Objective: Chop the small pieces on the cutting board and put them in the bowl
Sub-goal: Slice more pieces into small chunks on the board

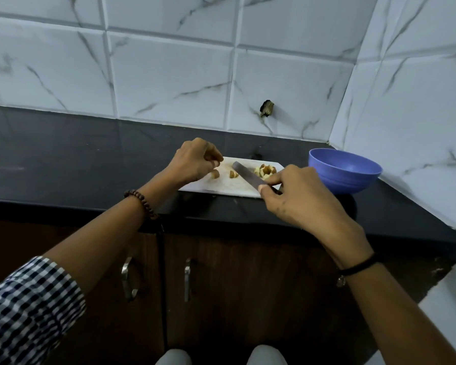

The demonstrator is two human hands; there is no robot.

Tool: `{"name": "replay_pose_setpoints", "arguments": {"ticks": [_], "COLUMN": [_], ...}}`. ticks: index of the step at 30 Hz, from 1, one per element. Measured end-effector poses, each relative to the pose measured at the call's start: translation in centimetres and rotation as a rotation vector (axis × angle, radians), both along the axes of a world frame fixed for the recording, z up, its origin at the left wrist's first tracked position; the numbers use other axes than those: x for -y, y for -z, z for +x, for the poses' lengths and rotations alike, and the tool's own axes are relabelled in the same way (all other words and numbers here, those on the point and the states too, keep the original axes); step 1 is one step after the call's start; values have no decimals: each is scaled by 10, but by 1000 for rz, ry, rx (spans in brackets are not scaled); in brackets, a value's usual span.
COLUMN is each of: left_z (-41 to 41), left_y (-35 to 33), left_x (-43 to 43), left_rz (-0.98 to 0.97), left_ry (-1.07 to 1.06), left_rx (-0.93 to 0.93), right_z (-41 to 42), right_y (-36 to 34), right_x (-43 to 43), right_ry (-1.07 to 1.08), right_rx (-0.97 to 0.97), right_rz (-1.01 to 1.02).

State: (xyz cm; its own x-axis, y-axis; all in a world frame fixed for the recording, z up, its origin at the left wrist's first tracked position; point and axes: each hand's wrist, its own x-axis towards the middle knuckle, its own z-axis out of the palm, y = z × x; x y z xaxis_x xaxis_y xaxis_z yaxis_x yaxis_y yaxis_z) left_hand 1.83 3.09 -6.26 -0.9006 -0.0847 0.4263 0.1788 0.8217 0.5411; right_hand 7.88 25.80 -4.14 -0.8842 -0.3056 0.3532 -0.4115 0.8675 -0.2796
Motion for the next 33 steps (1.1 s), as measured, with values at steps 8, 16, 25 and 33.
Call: {"name": "replay_pose_setpoints", "arguments": {"ticks": [8, 16, 25, 33], "left_z": [5, 2, -13, -14], "left_y": [4, 6, 15, 12], "left_x": [18, 11, -9, -6], "left_rz": [-37, -24, 59, 115], "left_ry": [-39, 45, 4, 45], "left_rx": [1, 71, 40, 48], "right_z": [-6, -17, -15, -19], "right_y": [18, 20, 21, 26], "right_x": [8, -5, 7, 20], "right_ry": [40, 89, -17, -38], "right_rx": [-10, -36, -28, 17], "right_rz": [76, 4, -149, -147]}}
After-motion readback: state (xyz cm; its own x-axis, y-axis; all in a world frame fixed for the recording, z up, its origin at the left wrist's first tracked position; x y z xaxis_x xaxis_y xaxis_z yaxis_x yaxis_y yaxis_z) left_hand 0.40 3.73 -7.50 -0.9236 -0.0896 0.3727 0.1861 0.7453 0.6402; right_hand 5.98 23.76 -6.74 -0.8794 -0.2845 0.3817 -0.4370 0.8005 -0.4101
